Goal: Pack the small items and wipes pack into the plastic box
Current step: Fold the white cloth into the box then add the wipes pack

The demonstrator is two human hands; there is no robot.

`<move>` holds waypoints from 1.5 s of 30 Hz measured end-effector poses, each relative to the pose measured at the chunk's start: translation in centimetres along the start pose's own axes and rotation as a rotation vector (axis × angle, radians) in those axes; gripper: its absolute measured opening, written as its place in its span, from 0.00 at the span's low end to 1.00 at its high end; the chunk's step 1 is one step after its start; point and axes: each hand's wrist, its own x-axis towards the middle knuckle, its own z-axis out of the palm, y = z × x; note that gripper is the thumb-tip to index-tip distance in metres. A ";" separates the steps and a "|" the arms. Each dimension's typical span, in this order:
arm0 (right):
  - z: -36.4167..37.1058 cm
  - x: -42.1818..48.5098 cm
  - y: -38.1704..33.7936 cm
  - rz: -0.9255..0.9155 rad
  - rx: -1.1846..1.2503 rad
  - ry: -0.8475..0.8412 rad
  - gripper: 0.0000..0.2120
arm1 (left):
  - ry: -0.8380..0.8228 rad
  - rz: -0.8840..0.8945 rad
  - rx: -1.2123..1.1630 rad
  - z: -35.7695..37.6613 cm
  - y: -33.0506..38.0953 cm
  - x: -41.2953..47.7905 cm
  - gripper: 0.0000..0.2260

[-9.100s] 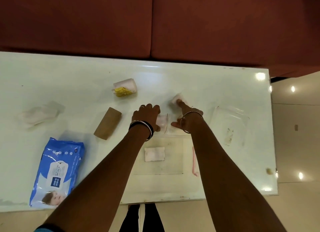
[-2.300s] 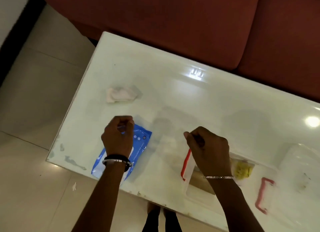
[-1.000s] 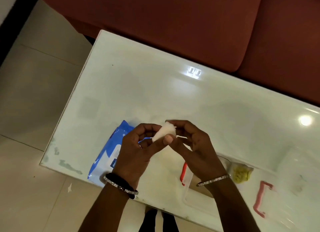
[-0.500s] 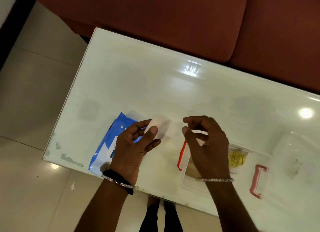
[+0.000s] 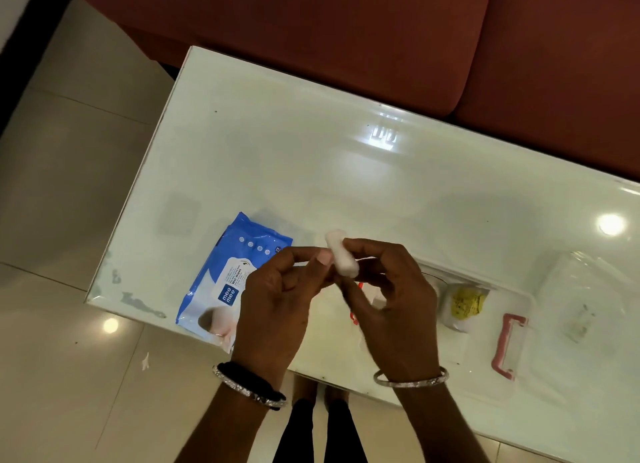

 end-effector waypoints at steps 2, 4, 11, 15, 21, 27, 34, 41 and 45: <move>-0.9 0.3 0.4 0.119 0.116 -0.003 0.14 | -0.021 0.074 0.054 -0.5 0.2 -0.3 0.18; -1.5 0.4 0.7 0.253 0.290 -0.016 0.14 | 0.030 0.157 0.179 -1.1 0.4 -0.3 0.16; -2.0 0.0 1.0 0.449 0.789 -0.137 0.17 | -0.256 0.255 0.305 -2.1 1.2 0.7 0.23; -2.0 -0.1 0.5 0.428 0.869 -0.186 0.16 | -0.321 0.254 0.258 -1.5 0.9 0.7 0.19; -2.0 0.0 0.8 0.424 0.719 -0.193 0.16 | -0.254 0.181 0.125 -1.6 0.3 0.7 0.17; -2.4 0.1 1.4 0.412 0.652 -0.243 0.16 | -0.206 0.109 -0.008 -1.4 -0.4 0.7 0.18; -2.8 0.7 1.5 0.429 0.539 -0.248 0.22 | -0.228 0.077 -0.035 -1.0 -0.8 0.9 0.18; -2.8 0.9 1.6 0.353 0.502 -0.199 0.17 | -0.293 0.045 -0.020 -0.5 -0.5 0.6 0.19; -3.3 0.7 2.0 0.341 0.523 -0.180 0.16 | -0.338 -0.178 -0.224 -0.6 -0.2 0.2 0.22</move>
